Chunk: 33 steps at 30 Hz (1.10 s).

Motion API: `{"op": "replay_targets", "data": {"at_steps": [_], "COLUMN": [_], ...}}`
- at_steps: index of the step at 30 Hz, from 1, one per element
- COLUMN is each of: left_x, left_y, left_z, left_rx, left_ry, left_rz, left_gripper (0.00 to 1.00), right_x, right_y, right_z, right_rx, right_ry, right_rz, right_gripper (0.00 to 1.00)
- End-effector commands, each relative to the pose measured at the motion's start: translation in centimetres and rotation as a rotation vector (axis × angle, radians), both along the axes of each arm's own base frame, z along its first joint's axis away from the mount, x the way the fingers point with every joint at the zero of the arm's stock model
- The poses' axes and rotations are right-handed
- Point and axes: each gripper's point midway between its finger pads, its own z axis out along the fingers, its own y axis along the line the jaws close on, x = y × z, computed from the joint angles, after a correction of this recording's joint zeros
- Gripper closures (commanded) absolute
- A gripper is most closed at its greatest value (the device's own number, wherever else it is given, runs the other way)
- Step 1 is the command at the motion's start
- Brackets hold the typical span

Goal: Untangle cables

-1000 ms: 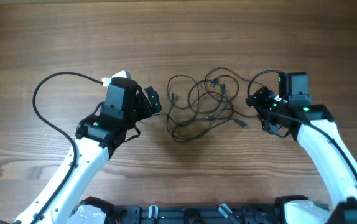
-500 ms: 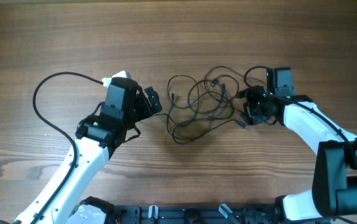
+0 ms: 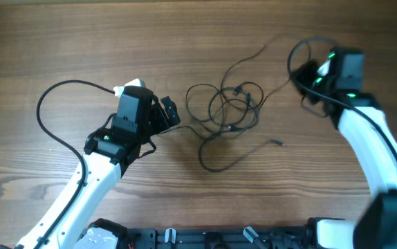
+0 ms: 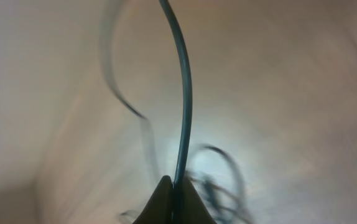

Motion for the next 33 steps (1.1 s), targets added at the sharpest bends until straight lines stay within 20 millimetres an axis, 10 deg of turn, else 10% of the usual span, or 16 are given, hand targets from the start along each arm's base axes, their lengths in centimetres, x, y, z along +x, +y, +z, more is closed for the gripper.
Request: {"op": "replay_targets", "data": {"at_steps": [1,5,10,13,17,19,23,31,32,33], "left_x": [0.4,0.4,0.4,0.4,0.4,0.4,0.4,0.4,0.4,0.4], "left_y": [0.0,0.0,0.0,0.0,0.0,0.0,0.0,0.0,0.0,0.0], "left_z": [0.5,0.5,0.5,0.5,0.5,0.5,0.5,0.5,0.5,0.5], "left_rx": [-0.001,-0.001,-0.001,-0.001,-0.001,-0.001,-0.001,-0.001,-0.001,-0.001], "left_ry": [-0.014,-0.014,-0.014,-0.014,-0.014,-0.014,-0.014,-0.014,-0.014,-0.014], "left_rz": [0.015,0.015,0.015,0.015,0.015,0.015,0.015,0.015,0.015,0.015], "left_gripper": [0.0,0.0,0.0,0.0,0.0,0.0,0.0,0.0,0.0,0.0], "right_x": [-2.0,-2.4,0.5,1.3,-1.4,-0.4,-0.1,2.5,3.1,3.2], "right_y": [2.7,1.8,-3.4,-4.5,-15.4,-12.7,2.9,3.4,2.7,2.3], "right_z": [6.6,6.0,19.0,20.8,20.0,18.8,14.9,1.4,-2.4,-3.2], "right_rx": [-0.162,-0.493,-0.598,-0.718,-1.129,-1.081,-0.776,-0.598,-0.507,-0.492], "right_ry": [-0.218,-0.248,-0.599,-0.668,-0.34,-0.368,-0.607,-0.245,-0.11,-0.076], "right_rz": [0.266,0.365,0.005,-0.031,-0.573,-0.399,0.466,0.534,0.425,0.385], "right_gripper": [0.96,0.96,0.96,0.95,0.96,0.95,0.77,0.88,0.46,0.42]}}
